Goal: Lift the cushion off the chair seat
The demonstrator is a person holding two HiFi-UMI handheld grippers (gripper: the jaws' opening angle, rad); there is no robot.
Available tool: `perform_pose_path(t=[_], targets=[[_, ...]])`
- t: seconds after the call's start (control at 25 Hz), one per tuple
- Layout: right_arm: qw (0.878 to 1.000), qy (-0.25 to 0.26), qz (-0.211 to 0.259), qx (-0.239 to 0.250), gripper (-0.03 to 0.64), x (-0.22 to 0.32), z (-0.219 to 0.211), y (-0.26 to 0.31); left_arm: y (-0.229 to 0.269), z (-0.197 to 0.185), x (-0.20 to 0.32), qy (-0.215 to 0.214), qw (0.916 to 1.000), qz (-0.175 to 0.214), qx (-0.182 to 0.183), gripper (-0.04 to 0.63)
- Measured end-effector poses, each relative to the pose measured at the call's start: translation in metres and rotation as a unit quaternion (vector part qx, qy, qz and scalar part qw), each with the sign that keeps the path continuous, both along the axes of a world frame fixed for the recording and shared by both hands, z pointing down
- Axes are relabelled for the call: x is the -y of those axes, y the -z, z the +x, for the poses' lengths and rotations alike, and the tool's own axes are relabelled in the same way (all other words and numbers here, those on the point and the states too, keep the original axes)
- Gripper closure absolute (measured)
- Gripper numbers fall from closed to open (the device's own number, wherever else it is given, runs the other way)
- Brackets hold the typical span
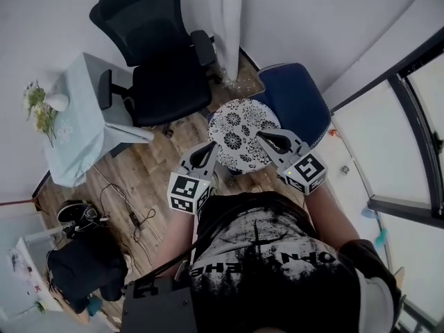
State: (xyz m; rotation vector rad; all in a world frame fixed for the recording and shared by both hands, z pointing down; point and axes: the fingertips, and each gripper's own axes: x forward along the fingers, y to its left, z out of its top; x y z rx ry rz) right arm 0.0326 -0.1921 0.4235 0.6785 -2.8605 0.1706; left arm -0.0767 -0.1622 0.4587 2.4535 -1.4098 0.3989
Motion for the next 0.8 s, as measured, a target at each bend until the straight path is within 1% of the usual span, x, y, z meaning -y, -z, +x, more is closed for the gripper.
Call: perform_pose_path(t=[0.08,0.28,0.36,0.52,0.8], targets=[[1.000,-0.021,-0.013,0.012,0.600,0.007,-0.005,0.003,0.003,-0.006,0.009,-0.021,0.9998,0.003,0.002,0.581],[0.997,-0.077,-0.006,0.009,0.600,0.024,-0.013,-0.001,0.005,-0.027,0.032,-0.062,0.9981,0.003,0.001,0.583],[0.996,-0.094,-0.011,0.008,0.598,0.028,-0.017,-0.007,0.002,-0.034,0.040,-0.076,0.9971,-0.001,0.000,0.583],[0.993,-0.117,-0.019,0.006,0.598,0.035,-0.026,-0.015,-0.009,-0.045,0.053,-0.097,0.9952,-0.012,-0.001,0.583],[0.988,-0.151,-0.038,-0.012,0.600,0.043,-0.032,-0.035,-0.034,-0.056,0.068,-0.128,0.9910,-0.037,-0.010,0.581]])
